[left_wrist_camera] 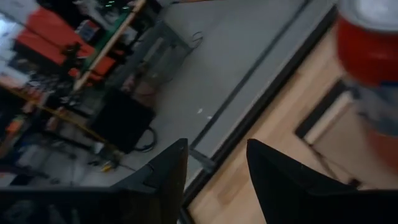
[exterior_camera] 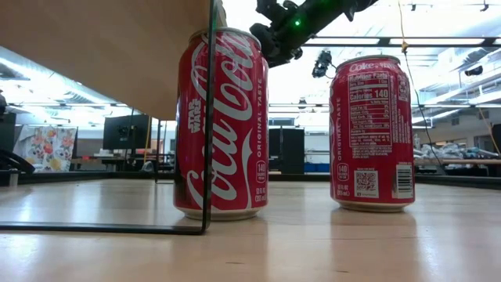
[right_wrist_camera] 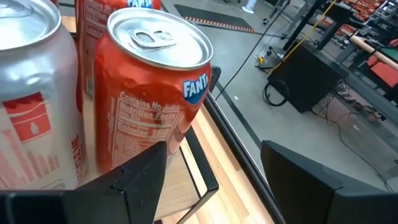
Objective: Place canned beverage on shelf
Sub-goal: Adjust the soda cans on the shelf
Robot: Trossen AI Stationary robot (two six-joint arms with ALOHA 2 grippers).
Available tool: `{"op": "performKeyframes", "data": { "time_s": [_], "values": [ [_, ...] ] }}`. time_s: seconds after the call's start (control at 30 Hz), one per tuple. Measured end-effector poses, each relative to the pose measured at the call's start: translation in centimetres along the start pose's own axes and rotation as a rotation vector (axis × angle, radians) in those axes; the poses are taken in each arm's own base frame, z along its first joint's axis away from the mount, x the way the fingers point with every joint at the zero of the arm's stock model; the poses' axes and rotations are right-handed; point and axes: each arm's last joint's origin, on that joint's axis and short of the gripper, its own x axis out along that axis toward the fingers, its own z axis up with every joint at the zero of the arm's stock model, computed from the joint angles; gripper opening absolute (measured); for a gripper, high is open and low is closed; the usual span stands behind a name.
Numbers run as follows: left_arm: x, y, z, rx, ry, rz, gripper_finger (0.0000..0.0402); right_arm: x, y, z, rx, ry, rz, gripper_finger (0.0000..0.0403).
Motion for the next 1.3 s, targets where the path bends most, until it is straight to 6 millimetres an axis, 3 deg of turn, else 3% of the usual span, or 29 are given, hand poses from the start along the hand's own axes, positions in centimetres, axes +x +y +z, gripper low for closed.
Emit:
{"op": "performKeyframes", "data": {
  "time_s": [0.47, 0.77, 1.1, 1.3],
  "values": [
    [-0.1, 0.2, 1.2, -0.046, -0.071, 0.049, 0.0178, 0.1, -0.4, 1.0, -0.016, -0.095, -0.017, 0.0270],
    [-0.1, 0.1, 1.4, -0.051, -0.087, 0.016, 0.0178, 0.3, -0.6, 1.0, -0.027, -0.128, 0.113, 0.0270],
    [-0.5, 1.1, 1.1, 0.046, -0.078, 0.110, 0.0178, -0.2, -0.6, 0.9, -0.118, -0.074, -0.055, 0.0270],
    [-1.2, 2.1, 0.8, 0.006, -0.122, 0.018, 0.0176, -0.2, -0.7, 1.2, -0.139, -0.099, -0.062, 0.0270]
  ]
}}
